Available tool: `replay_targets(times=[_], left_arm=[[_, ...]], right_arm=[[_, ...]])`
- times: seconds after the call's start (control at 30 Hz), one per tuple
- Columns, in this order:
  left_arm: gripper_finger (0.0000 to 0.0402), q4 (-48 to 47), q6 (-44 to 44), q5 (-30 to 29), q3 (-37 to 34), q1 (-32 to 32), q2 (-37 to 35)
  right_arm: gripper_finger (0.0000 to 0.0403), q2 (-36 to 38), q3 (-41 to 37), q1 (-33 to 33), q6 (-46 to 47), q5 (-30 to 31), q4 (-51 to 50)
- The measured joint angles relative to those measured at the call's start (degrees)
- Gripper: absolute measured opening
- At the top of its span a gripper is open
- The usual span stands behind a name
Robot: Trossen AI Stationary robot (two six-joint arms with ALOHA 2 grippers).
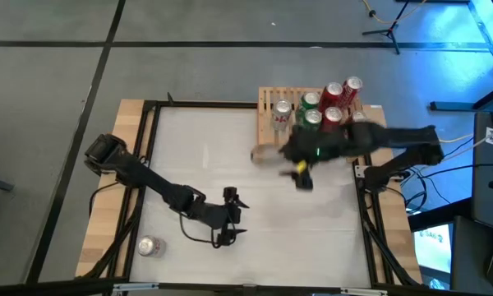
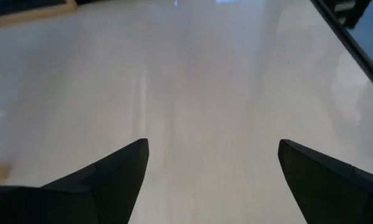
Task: Place canned beverage on shelf
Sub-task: Put the silver soda can on the shelf aligned with the other silver soda can
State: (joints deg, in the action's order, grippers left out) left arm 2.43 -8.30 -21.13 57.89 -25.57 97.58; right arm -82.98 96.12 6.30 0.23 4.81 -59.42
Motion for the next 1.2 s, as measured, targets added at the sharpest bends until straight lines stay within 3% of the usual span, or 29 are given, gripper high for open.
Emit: replay_targets(times=[0.17,0.33,0.5,0.7,0.9,1.2], left_arm=[[0.0349,-24.94,-10.58,-0.2,8.91,-2.73,-4.42],[0.0348,-50.0,-28.2,-0.3,17.23,-6.2,-6.84],[0.0339,-65.27,-45.81,3.9,21.62,-10.79,-6.95],[0.0325,-69.74,-63.24,12.54,21.87,-17.16,-6.95],[0.0313,-71.23,-78.12,17.06,21.87,-22.8,-7.28],[0.0312,-72.9,-84.11,19.48,21.85,-26.2,-10.19]], right_arm=[[0.0303,0.0,-8.86,9.67,0.16,5.69,8.49],[0.0303,-0.02,-21.09,15.57,-1.87,8.05,25.23],[0.0303,-0.04,-33.54,18.91,-2.01,6.84,44.27],[0.0303,-0.55,-43.35,22.11,-1.22,4.59,61.84],[0.0303,-0.55,-46.65,25.31,1.62,4.62,68.34],[0.0303,-0.55,-47.28,29.69,5.53,5.11,69.43]])
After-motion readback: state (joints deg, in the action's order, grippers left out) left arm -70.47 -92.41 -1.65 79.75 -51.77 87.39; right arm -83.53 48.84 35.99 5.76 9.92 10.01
